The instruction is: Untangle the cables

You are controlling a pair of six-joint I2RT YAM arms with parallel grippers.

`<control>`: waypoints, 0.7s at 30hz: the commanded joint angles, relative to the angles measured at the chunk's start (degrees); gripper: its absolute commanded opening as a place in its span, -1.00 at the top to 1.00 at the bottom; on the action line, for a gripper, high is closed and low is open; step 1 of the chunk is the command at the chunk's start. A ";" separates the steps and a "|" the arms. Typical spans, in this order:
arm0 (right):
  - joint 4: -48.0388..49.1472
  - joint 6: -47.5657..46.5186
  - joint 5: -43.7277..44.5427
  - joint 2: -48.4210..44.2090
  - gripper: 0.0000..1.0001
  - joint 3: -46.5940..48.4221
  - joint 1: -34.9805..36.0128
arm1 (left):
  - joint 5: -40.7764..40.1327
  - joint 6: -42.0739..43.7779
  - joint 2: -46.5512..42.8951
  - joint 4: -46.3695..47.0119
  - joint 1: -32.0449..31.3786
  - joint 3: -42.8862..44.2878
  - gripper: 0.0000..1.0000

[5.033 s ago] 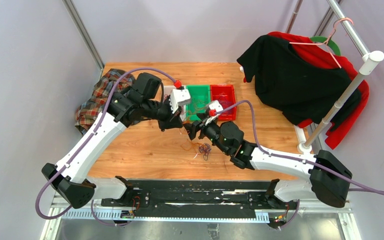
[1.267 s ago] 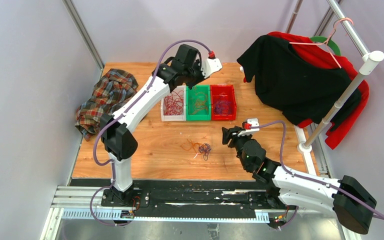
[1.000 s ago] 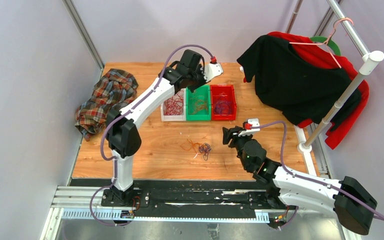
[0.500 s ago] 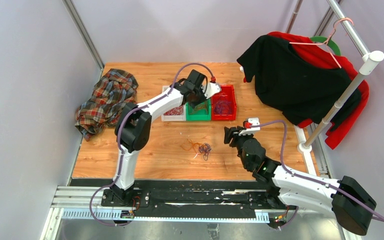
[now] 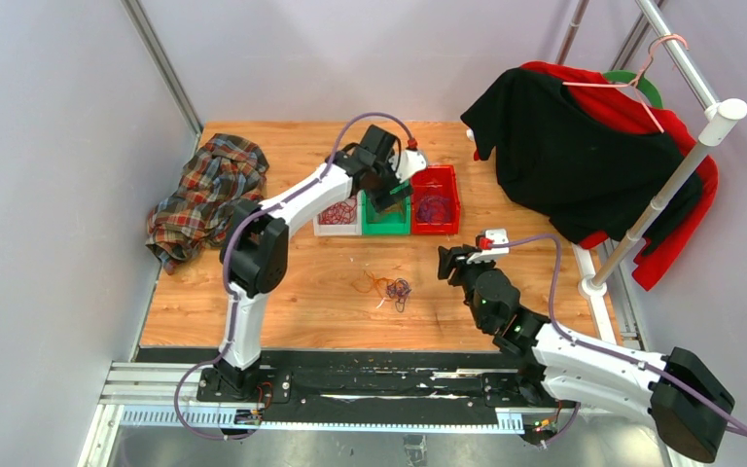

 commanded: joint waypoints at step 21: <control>-3.14 -0.78 -1.66 -2.10 -0.15 1.25 -1.14 | 23.97 -2.75 -25.63 -15.37 -0.26 -29.23 -0.94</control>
